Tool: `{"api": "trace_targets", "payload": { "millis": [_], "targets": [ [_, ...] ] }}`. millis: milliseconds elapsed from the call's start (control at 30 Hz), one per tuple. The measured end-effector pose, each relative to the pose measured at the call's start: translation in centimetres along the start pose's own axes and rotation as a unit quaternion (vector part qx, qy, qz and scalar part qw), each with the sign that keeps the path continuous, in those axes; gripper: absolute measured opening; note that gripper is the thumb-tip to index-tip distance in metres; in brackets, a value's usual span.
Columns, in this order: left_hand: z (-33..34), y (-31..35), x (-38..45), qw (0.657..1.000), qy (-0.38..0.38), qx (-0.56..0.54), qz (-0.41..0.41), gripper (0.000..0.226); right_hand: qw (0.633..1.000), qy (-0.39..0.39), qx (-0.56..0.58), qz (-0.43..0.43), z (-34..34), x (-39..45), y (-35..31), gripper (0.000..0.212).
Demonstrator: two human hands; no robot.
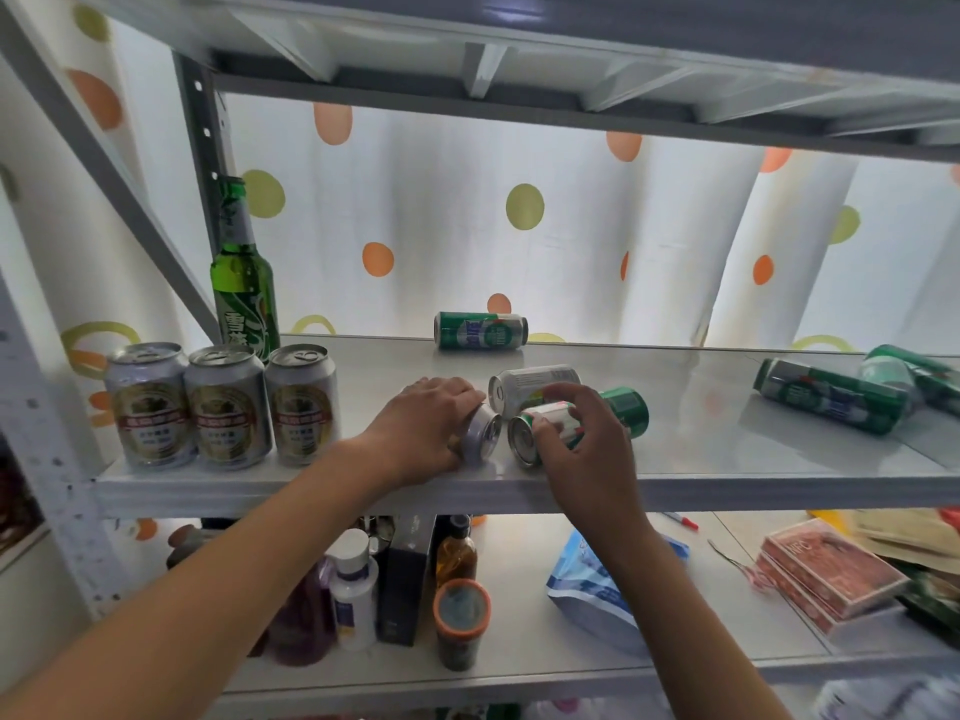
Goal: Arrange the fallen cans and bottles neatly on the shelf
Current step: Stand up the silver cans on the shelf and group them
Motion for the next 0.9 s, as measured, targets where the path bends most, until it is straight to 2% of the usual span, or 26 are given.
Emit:
{"api": "trace_targets", "payload": {
  "millis": [267,367,500,600,733,900],
  "targets": [
    [-0.3,0.0,-1.1,0.998,0.051,0.041,0.004,0.062,1.0,-0.023,-0.004,-0.016,2.2,0.0,0.1,0.025],
    [-1.2,-0.2,-1.7,0.992,0.117,-0.033,-0.034,0.062,0.999,-0.042,0.004,-0.024,2.7,0.4,-0.5,0.026],
    [-2.9,-0.3,-2.6,0.96,0.188,-0.192,-0.075,0.048,0.995,-0.089,0.045,-0.003,3.2,1.0,-2.2,0.036],
    [-3.6,-0.4,-3.2,0.945,0.204,-0.24,-0.088,0.042,0.989,-0.118,0.089,0.007,3.7,1.3,-3.8,0.042],
    [-4.3,-1.0,-4.3,0.912,0.221,-0.325,-0.119,0.051,0.976,-0.162,0.146,0.021,3.9,1.9,-5.5,0.045],
    [-4.8,-2.2,-5.5,0.872,0.224,-0.416,-0.126,0.037,0.961,-0.227,0.154,0.041,5.1,2.7,-6.8,0.046]
  ]
}}
Point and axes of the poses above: each hand's wrist, its own x-axis towards the middle knuckle, its own z-axis out of the palm, y = z × x, the point moved 2 cm from there along x, towards the middle knuckle, and after that the axes turned 11 degrees about z, right-handed, at the moved point
